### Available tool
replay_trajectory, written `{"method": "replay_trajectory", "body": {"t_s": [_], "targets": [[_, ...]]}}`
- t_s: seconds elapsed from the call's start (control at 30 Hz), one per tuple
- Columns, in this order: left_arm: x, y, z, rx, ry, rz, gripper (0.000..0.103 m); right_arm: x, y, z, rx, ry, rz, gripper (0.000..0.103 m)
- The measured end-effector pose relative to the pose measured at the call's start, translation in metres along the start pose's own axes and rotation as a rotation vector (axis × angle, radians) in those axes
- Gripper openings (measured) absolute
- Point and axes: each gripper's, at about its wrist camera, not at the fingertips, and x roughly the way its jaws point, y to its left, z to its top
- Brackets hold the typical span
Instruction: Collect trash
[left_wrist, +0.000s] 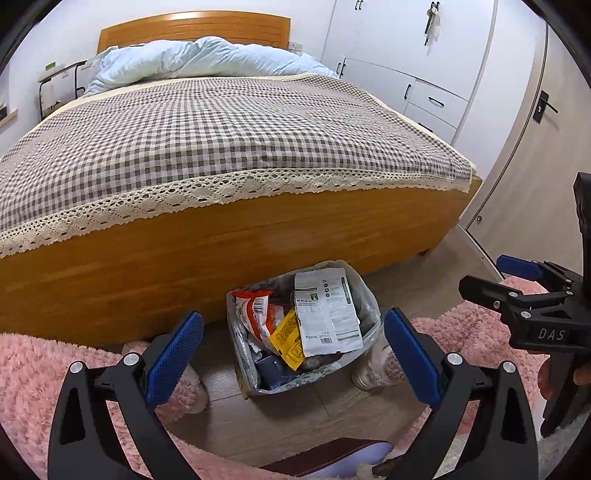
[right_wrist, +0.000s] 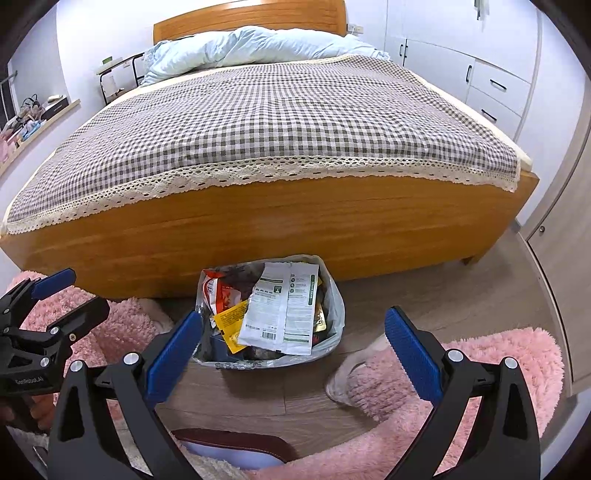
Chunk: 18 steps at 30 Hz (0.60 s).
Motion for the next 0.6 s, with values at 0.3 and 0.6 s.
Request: {"method": "replay_trajectory", "body": {"t_s": [0.3, 0.6], "targets": [[-0.0013, -0.0022, 0.0006, 0.007, -0.001, -0.005, 0.095, 0.0006, 0.0000, 0.0000, 0.002, 0.003, 0.003, 0.095], [-0.0007, -0.0023, 0.0001, 0.012, -0.002, -0.010, 0.095, 0.0003, 0.0012, -0.0009, 0.001, 0.001, 0.003, 0.095]]}}
